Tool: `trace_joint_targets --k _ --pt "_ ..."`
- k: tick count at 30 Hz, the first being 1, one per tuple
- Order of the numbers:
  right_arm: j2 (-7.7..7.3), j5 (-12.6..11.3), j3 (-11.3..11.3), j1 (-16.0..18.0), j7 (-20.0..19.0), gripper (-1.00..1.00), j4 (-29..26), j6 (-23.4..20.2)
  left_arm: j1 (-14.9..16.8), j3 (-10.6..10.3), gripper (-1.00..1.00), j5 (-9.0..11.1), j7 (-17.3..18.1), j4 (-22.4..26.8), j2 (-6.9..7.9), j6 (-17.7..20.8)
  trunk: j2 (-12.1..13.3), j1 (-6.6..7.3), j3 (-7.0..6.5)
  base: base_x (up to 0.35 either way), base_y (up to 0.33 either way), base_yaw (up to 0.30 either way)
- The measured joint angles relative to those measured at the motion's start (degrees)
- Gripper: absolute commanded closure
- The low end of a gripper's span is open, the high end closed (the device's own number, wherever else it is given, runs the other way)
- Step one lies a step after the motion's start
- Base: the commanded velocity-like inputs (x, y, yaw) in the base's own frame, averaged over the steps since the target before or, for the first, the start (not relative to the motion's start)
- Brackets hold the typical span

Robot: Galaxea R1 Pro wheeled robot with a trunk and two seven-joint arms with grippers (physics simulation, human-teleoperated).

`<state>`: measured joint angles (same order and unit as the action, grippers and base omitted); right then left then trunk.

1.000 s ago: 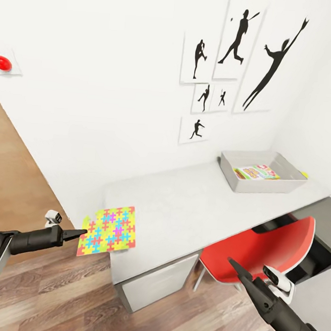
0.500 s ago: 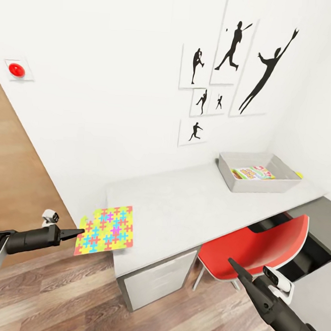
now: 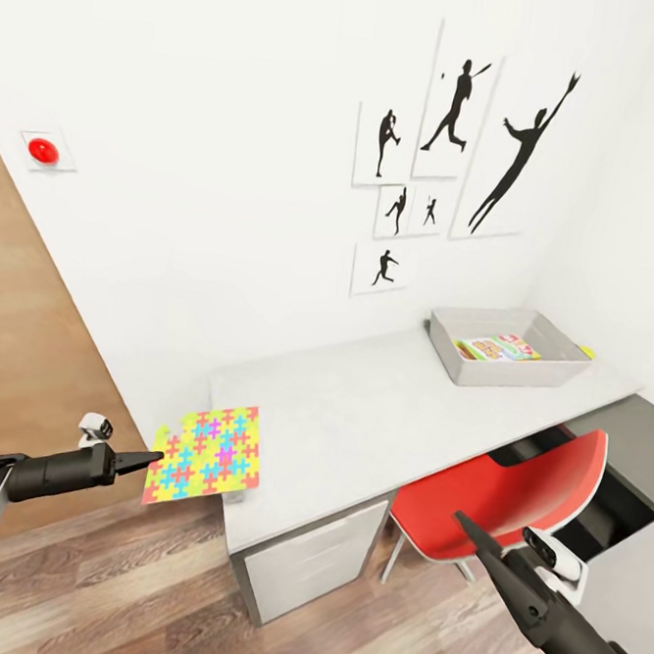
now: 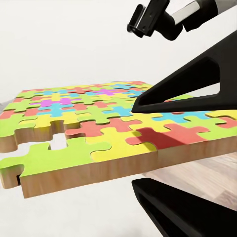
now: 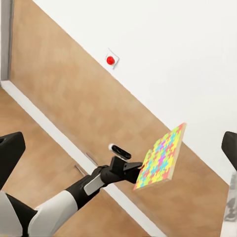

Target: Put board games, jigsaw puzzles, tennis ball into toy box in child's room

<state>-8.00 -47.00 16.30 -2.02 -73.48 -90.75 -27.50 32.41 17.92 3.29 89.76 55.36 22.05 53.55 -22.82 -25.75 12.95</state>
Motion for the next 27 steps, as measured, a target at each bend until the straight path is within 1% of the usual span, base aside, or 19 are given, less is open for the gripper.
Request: trace_joint_targets --k 4,7,12,17,27 --pt "0.06 0.05 1.11 -0.01 -0.63 -1.00 0.00 0.02 -0.01 0.04 1.00 0.00 0.00 0.00 0.02 0.00 0.00 0.00 -0.38 0.000 0.000 0.000" --pt "0.09 0.09 1.35 -0.01 -1.02 -1.00 0.00 0.03 -0.01 0.09 1.00 0.00 0.00 0.00 0.07 0.00 0.00 0.00 -0.66 0.000 0.000 0.000" --pt "0.10 0.10 1.51 -0.01 -1.47 -1.00 0.00 0.04 -0.01 0.10 1.00 0.00 0.00 0.00 0.09 0.00 0.00 0.00 -1.13 0.000 0.000 0.000" --pt "0.10 0.10 1.55 -0.01 -1.61 -1.00 0.00 0.04 -0.01 0.17 1.00 0.00 0.00 0.00 0.45 0.00 0.00 0.00 -1.60 0.000 0.000 0.000" --pt "0.10 0.11 1.55 -0.01 -1.68 -1.00 0.00 0.04 -0.01 0.18 1.00 0.00 0.00 0.00 0.51 0.00 0.00 0.00 -2.54 0.000 0.000 0.000"
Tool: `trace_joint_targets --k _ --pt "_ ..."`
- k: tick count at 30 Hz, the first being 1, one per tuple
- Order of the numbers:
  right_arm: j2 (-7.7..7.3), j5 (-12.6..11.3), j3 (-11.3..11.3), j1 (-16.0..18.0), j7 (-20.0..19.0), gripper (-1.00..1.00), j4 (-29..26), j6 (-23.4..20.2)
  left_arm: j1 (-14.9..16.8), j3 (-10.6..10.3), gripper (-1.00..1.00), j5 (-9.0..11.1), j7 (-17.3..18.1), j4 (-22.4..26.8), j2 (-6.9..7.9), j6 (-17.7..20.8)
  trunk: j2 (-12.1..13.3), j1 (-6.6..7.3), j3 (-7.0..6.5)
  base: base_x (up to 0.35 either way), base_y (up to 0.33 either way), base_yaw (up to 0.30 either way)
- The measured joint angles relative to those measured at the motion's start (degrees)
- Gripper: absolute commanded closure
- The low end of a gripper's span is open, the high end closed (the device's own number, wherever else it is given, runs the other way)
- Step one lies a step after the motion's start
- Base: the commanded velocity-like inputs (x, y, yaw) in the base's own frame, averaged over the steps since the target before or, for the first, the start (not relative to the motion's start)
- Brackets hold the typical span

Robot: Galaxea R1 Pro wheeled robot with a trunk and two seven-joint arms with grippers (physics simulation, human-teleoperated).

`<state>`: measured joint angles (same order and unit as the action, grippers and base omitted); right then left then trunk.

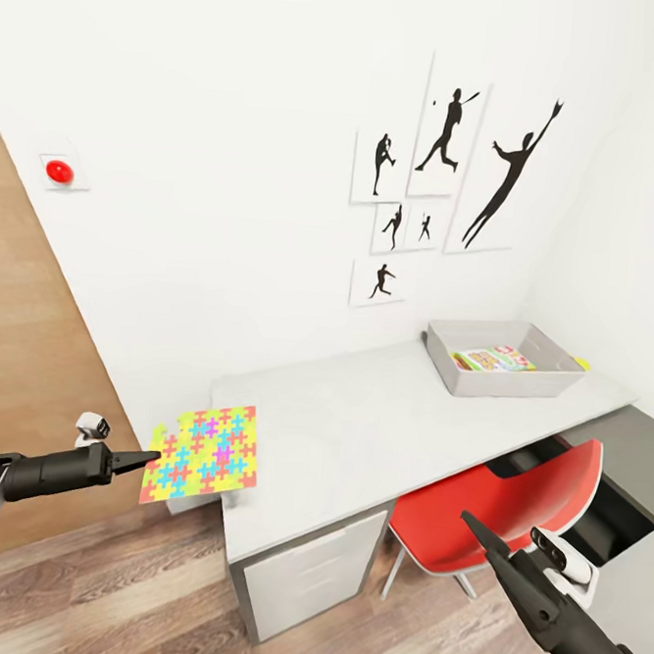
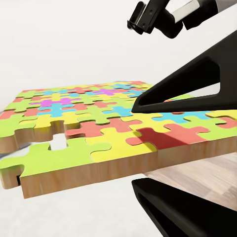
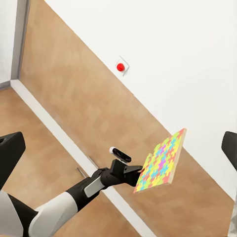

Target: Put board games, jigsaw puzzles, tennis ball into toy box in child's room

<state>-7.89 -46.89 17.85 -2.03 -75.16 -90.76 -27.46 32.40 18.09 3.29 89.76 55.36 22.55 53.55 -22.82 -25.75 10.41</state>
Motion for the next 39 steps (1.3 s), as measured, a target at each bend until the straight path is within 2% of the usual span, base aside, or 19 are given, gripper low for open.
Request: trace_joint_targets --k 24,29,39 --pt "0.00 0.08 0.08 -0.01 -0.24 -1.00 0.08 0.00 0.00 -0.07 1.00 0.00 0.00 0.00 -0.22 -0.08 0.00 0.00 -2.26 0.000 0.000 0.000" --pt "0.00 0.08 0.09 -0.03 -0.23 -1.00 0.08 0.00 -0.01 -0.14 1.00 0.02 -0.01 -0.01 -0.26 -0.09 0.00 0.01 -2.73 0.049 -0.126 0.000" --pt "-0.31 -0.04 0.83 -0.02 -0.23 -1.00 0.15 -0.06 0.00 -0.37 1.00 -0.01 0.00 0.00 -0.36 -0.16 0.01 0.00 -2.93 0.027 -0.084 0.000"
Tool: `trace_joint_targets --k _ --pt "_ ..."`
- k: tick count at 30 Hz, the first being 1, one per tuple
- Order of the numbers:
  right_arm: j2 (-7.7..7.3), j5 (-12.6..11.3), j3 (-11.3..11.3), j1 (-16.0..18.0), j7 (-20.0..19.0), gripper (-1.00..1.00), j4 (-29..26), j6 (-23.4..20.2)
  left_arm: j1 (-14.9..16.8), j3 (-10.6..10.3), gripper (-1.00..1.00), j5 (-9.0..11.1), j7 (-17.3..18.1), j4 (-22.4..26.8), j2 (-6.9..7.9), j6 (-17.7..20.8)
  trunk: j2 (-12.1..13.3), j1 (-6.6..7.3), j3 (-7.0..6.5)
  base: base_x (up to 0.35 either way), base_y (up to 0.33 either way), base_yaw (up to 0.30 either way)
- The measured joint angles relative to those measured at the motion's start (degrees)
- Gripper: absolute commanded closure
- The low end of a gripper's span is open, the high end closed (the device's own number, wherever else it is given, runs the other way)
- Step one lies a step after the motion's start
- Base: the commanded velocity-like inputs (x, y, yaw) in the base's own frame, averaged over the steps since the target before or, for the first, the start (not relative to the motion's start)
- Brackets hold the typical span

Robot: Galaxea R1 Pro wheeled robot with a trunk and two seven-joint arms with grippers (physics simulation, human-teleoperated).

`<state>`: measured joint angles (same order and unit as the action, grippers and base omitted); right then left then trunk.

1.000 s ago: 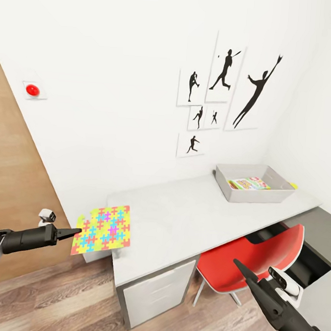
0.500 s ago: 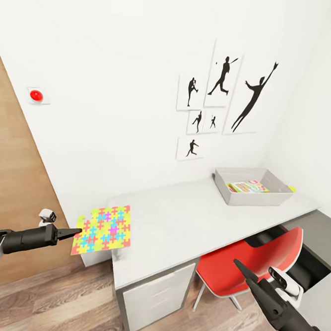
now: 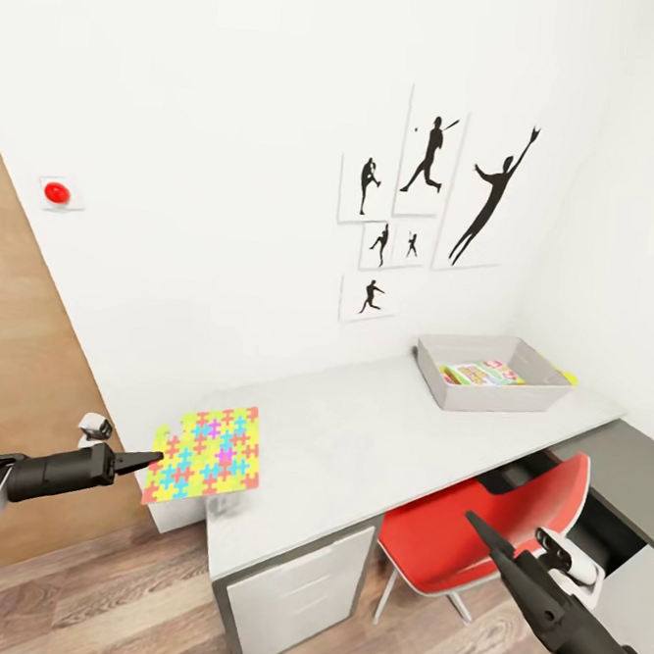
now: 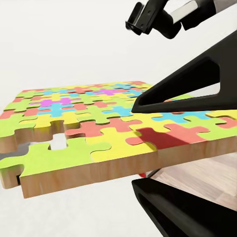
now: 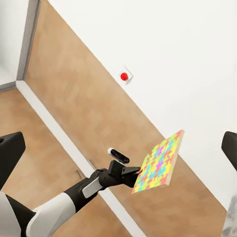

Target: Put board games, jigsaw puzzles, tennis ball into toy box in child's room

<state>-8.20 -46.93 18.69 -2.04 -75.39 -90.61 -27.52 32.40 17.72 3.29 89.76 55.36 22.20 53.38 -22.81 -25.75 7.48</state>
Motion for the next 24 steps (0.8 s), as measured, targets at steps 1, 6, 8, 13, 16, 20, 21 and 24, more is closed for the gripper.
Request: trace_joint_targets --k 1,6,8,13,16,20,21,24 --pt "-0.01 -0.02 0.05 0.01 0.05 -1.00 0.00 -0.04 0.00 -0.04 1.00 0.01 0.00 0.00 0.00 0.00 0.00 0.00 0.00 0.006 -0.161 0.000" --pt "-0.15 -0.03 0.54 0.00 0.34 -1.00 0.01 -0.13 -0.01 0.03 1.00 0.03 -0.01 -0.01 -0.04 -0.03 -0.01 0.01 -0.05 0.081 -0.237 -0.037" --pt "-0.18 -0.03 0.98 0.01 0.35 -1.00 0.01 -0.23 -0.01 0.07 1.00 0.03 -0.01 -0.01 -0.05 -0.06 -0.01 0.02 -0.16 0.159 -0.252 -0.139" --pt "-0.22 -0.04 1.61 0.02 0.35 -1.00 0.01 -0.38 -0.01 0.11 1.00 0.02 -0.01 -0.01 -0.05 -0.12 -0.01 0.02 -0.51 0.187 -0.247 -0.183" --pt "-0.22 -0.04 1.68 0.02 0.35 -1.00 0.01 -0.38 -0.01 0.12 1.00 0.02 -0.01 -0.01 -0.05 -0.16 -0.01 0.02 -0.73 0.197 -0.244 -0.197" --pt "-0.22 -0.02 1.71 0.02 0.36 -1.00 0.01 -0.39 -0.01 0.14 1.00 0.02 -0.01 -0.01 -0.04 -0.18 -0.01 0.02 -1.04 0.199 -0.243 -0.200" --pt "-0.22 0.00 1.71 0.02 0.36 -1.00 0.01 -0.39 -0.01 0.16 1.00 0.02 -0.01 -0.01 -0.03 -0.18 -0.01 0.02 -1.11 0.199 -0.243 -0.201" --pt "-0.22 0.00 1.72 0.02 0.35 -1.00 0.01 -0.39 -0.01 0.17 1.00 0.01 -0.01 -0.01 -0.04 -0.18 -0.01 0.02 -1.34 0.200 -0.243 -0.201"
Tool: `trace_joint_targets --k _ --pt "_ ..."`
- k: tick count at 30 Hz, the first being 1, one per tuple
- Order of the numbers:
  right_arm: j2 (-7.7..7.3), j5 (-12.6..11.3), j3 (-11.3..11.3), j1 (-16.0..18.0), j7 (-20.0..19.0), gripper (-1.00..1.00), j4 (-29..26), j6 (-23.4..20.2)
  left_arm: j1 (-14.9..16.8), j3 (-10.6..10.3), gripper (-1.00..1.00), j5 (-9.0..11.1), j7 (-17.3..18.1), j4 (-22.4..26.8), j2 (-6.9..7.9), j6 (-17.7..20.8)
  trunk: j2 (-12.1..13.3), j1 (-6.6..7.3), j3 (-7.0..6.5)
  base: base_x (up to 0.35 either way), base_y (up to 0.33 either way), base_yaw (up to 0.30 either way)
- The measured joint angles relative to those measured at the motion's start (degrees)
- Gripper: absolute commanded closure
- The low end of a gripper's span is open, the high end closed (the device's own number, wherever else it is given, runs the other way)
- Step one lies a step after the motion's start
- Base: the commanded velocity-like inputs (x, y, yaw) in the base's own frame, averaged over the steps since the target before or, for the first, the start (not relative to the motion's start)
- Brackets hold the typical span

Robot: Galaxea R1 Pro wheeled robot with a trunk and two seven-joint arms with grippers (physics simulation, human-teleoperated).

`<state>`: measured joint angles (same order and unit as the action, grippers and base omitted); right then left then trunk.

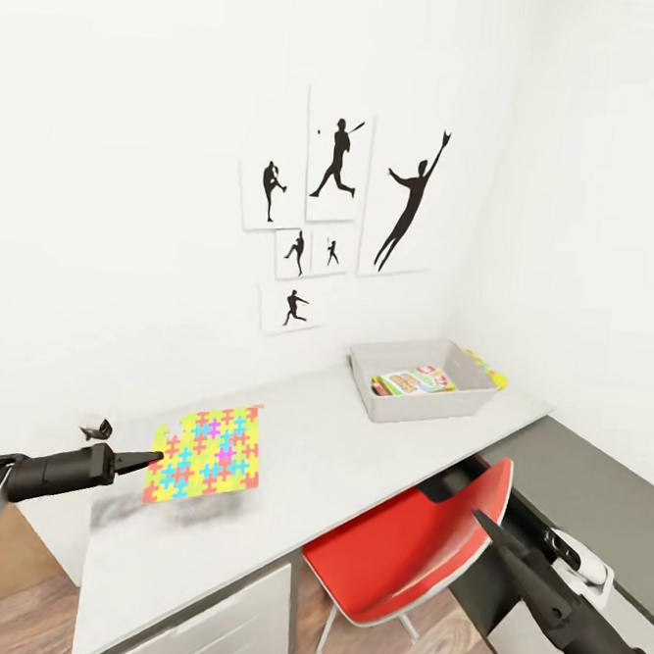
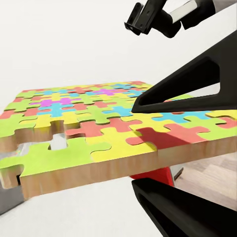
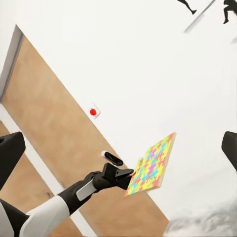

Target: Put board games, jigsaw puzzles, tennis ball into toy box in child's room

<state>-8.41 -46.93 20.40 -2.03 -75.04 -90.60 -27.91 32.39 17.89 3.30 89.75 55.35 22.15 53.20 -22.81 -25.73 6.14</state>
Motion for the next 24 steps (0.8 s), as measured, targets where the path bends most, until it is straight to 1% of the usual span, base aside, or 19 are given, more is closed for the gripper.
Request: trace_joint_targets --k 9,13,17,19,21,22,24 --pt "-0.07 0.02 0.00 -0.01 0.04 -1.00 0.00 0.00 0.00 0.05 1.00 0.00 0.00 0.08 0.07 -0.09 0.00 0.00 -0.69 0.186 -0.239 -0.202" --pt "-0.09 -0.05 0.23 -0.01 0.00 -1.00 0.01 -0.05 -0.14 0.24 1.00 0.02 0.01 1.52 0.13 -0.05 -0.01 -0.03 -1.00 0.074 -0.104 -0.202" --pt "-0.12 -0.05 1.78 -0.05 -0.01 -1.00 0.51 -0.14 -0.09 0.39 1.00 0.01 0.01 3.40 -0.16 0.41 0.00 -0.02 -1.30 0.014 -0.020 -0.202" --pt "-0.14 -0.05 2.41 -0.07 -0.09 -1.00 0.90 -0.19 0.15 0.31 1.00 0.00 0.01 4.15 -0.22 1.50 0.01 -0.02 -1.45 0.005 -0.007 -0.202" --pt "-0.17 -0.06 3.39 -0.31 -0.86 -1.00 1.22 -0.22 0.47 0.26 1.00 -0.01 0.01 4.92 -0.30 4.05 0.01 -0.02 -1.61 0.002 -0.003 -0.202" --pt "-0.19 -0.06 3.74 -0.41 -1.23 -1.00 1.28 -0.23 0.63 0.25 1.00 -0.03 0.01 5.12 -0.31 4.52 0.01 -0.02 -1.68 0.001 -0.002 -0.202" --pt "-0.19 -0.08 5.40 -0.69 -2.92 -1.00 1.55 -0.23 2.26 0.24 1.00 0.03 0.00 5.94 -0.66 5.65 0.01 -0.02 -1.84 0.001 -0.001 -0.202"
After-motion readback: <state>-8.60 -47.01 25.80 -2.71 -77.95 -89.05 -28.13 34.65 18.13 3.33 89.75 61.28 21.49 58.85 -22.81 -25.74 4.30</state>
